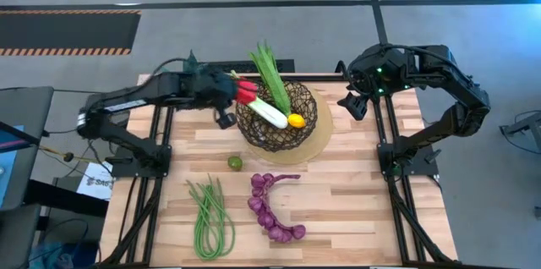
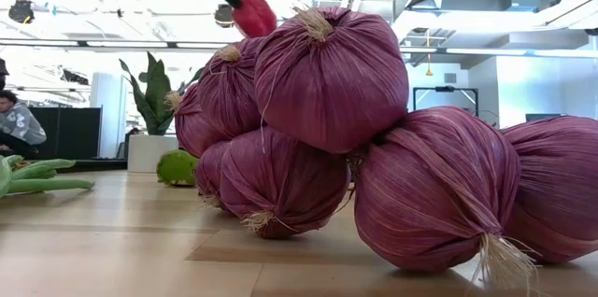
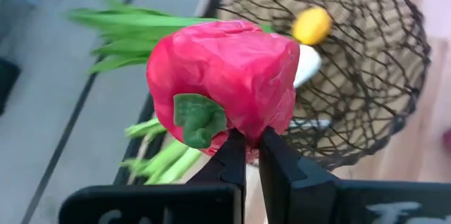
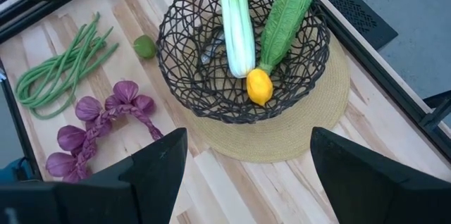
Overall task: Build produce basket
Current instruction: Put the bell pepper into the basket, then put the string beans into the basket
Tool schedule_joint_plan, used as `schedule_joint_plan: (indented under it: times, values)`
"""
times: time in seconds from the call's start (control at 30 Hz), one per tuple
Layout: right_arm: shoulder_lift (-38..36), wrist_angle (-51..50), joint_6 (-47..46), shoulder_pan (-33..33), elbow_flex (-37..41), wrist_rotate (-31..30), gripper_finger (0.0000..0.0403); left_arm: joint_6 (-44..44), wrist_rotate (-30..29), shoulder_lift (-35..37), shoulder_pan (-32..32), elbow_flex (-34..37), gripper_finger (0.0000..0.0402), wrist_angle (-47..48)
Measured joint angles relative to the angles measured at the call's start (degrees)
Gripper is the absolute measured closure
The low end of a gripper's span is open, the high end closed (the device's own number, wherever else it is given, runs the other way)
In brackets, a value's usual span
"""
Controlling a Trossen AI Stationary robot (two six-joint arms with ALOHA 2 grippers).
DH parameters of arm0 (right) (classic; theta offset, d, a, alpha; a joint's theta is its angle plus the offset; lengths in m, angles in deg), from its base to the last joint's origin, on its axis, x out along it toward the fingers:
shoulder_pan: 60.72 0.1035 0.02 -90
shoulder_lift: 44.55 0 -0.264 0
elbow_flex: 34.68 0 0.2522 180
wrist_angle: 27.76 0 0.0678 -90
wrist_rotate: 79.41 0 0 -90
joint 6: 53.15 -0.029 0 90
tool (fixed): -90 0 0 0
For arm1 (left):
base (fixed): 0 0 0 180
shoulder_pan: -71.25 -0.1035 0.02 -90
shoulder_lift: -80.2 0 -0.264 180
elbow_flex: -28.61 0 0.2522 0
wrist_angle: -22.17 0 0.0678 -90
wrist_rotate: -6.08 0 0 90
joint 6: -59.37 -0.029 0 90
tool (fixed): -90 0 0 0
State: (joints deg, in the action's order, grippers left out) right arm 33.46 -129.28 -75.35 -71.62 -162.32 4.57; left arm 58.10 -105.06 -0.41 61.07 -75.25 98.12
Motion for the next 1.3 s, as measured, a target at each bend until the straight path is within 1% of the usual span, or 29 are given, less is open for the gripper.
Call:
schedule_joint_plan:
  times: [0.17,0.33,0.53,0.67,0.77,0.93,1.0,1.13,1.3]
  values:
    - [0.0,0.0,0.2,0.0,0.0,0.0,0.0085,-6.0,4.7,-9.8,0.0,-2.6,0.0401,0.1]
    - [0.0,-0.1,0.3,0.0,0.0,0.0,0.0085,-10.1,7.1,-18.0,-0.1,-2.7,0.0401,0.0]
    - [0.0,-0.5,0.4,0.0,0.0,0.0,0.0085,-11.7,6.9,-24.0,-0.2,-2.7,0.0401,0.0]
    - [0.0,-0.5,0.4,0.0,0.0,0.1,0.0085,-12.6,6.8,-26.4,-0.2,-2.8,0.0401,0.0]
    - [0.0,-0.5,0.3,0.0,0.0,0.1,0.0085,-12.8,5.2,-28.1,-0.1,-2.8,0.0401,0.5]
    - [0.0,-0.5,0.3,0.0,0.0,0.1,0.0085,-13.1,4.4,-29.3,-0.2,-2.8,0.0401,1.2]
    - [0.0,-0.5,0.3,0.0,0.0,0.1,0.0085,-13.3,4.4,-29.3,-0.2,-2.8,0.0394,1.5]
    - [0.0,-0.6,0.3,0.0,0.0,0.1,0.0085,-13.9,4.4,-29.2,-0.2,-2.8,0.0367,3.9]
    - [0.0,-0.7,0.3,0.0,0.0,0.1,0.0085,-13.1,4.4,-29.2,-0.2,-2.8,0.0313,6.0]
